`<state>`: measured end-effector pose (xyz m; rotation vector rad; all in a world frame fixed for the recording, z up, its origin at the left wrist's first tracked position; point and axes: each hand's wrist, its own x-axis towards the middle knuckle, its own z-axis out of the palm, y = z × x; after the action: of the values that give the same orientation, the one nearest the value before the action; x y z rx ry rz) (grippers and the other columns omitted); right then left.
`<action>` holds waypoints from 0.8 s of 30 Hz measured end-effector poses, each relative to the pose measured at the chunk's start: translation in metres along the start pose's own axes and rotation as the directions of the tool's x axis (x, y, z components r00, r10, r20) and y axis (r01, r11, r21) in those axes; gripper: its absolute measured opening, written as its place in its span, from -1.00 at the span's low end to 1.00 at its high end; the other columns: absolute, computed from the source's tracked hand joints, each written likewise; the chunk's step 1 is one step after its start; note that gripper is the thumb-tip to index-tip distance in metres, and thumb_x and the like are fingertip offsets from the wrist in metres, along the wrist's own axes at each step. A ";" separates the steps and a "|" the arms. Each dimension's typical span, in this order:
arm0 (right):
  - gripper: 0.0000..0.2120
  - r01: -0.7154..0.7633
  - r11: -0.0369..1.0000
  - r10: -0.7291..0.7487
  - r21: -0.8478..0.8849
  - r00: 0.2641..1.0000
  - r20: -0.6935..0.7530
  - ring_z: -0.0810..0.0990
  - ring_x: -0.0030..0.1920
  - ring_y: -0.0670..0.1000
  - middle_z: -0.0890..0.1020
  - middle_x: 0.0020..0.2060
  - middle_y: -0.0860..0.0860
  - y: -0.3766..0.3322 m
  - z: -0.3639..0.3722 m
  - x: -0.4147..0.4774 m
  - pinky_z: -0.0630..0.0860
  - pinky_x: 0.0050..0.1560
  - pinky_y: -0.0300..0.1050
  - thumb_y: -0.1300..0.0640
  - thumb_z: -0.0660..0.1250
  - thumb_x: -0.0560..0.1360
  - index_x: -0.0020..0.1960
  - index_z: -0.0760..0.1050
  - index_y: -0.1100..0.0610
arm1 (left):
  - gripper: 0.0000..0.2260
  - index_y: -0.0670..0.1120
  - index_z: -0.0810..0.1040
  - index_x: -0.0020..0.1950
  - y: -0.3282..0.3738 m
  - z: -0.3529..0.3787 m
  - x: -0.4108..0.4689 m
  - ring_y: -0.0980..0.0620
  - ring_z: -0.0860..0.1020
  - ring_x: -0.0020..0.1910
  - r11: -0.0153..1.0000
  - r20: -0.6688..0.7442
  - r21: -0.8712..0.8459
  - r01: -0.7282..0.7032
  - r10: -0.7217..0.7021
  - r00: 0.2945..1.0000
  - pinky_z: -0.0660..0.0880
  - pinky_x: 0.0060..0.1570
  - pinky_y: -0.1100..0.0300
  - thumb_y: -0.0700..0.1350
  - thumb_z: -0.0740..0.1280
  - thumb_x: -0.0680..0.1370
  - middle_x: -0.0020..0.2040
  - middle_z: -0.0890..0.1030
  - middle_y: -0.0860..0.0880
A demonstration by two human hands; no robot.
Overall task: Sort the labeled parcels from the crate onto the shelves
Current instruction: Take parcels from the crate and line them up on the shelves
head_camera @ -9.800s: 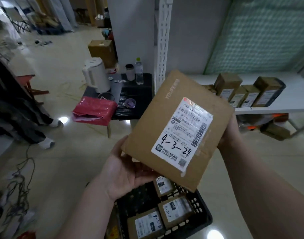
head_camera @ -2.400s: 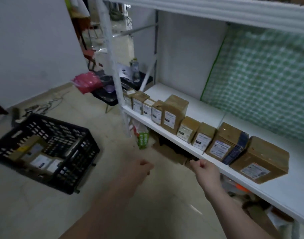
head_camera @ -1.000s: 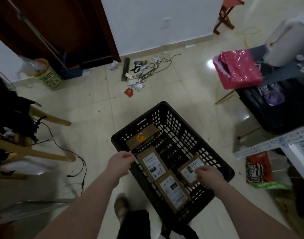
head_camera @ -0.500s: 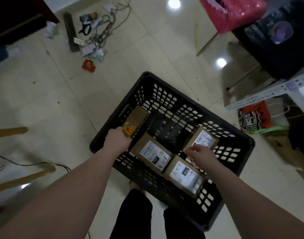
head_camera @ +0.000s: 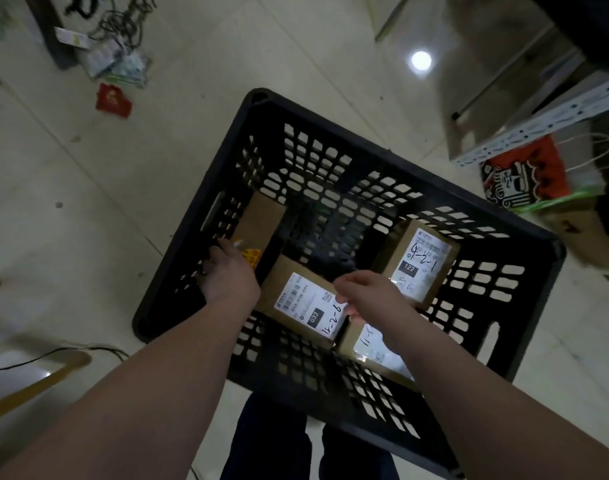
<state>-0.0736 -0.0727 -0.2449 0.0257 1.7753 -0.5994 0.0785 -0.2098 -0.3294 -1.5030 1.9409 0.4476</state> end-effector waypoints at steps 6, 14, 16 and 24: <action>-0.90 -0.008 0.998 0.007 0.069 1.000 0.005 0.53 -0.27 -0.03 0.61 -0.17 0.03 -0.002 -0.014 -0.004 0.49 -0.12 -0.11 0.13 0.31 0.57 -0.11 0.55 0.03 | -0.31 -0.21 0.23 0.35 0.011 -0.032 -0.005 -0.26 0.45 0.17 0.948 -0.053 -0.313 -0.052 0.038 0.998 0.47 -0.04 -0.08 0.06 0.47 0.39 0.25 0.34 -0.23; -0.63 0.093 0.975 -0.094 0.201 0.996 -0.003 0.57 -0.06 -0.02 0.60 0.09 0.02 -0.025 -0.039 -0.051 0.51 -0.11 -0.13 -0.06 0.36 0.54 0.29 0.49 0.07 | -0.53 -0.05 0.46 0.20 0.001 -0.141 -0.070 -0.12 0.55 0.03 0.521 0.150 -0.853 0.013 0.221 0.964 0.53 -0.06 -0.01 -0.04 0.42 0.32 0.07 0.58 -0.10; -0.39 0.123 0.957 -0.134 0.261 0.991 0.025 0.55 0.13 0.02 0.53 0.26 -0.01 -0.033 -0.046 -0.067 0.52 -0.06 -0.11 -0.16 0.39 0.48 0.45 0.32 0.00 | -0.59 -0.07 0.53 0.21 0.001 -0.154 -0.096 -0.16 0.58 0.07 0.352 0.278 -0.923 0.153 0.339 0.899 0.50 0.01 -0.06 -0.08 0.37 0.36 0.07 0.65 -0.13; -0.21 0.210 0.819 -0.278 0.534 0.959 0.050 0.72 -0.02 0.09 0.73 0.00 0.02 -0.033 -0.084 -0.140 0.65 -0.02 0.14 -0.18 0.52 0.23 0.39 0.35 -0.08 | -0.58 -0.05 0.55 0.22 0.022 -0.173 -0.186 -0.22 0.59 0.11 0.158 0.247 -0.969 0.192 0.517 0.820 0.56 0.00 -0.14 -0.04 0.34 0.36 0.12 0.64 -0.17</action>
<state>-0.1186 -0.0270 -0.0911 0.1343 1.4529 -1.2397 0.0374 -0.1729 -0.0804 -1.4530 1.1946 2.4020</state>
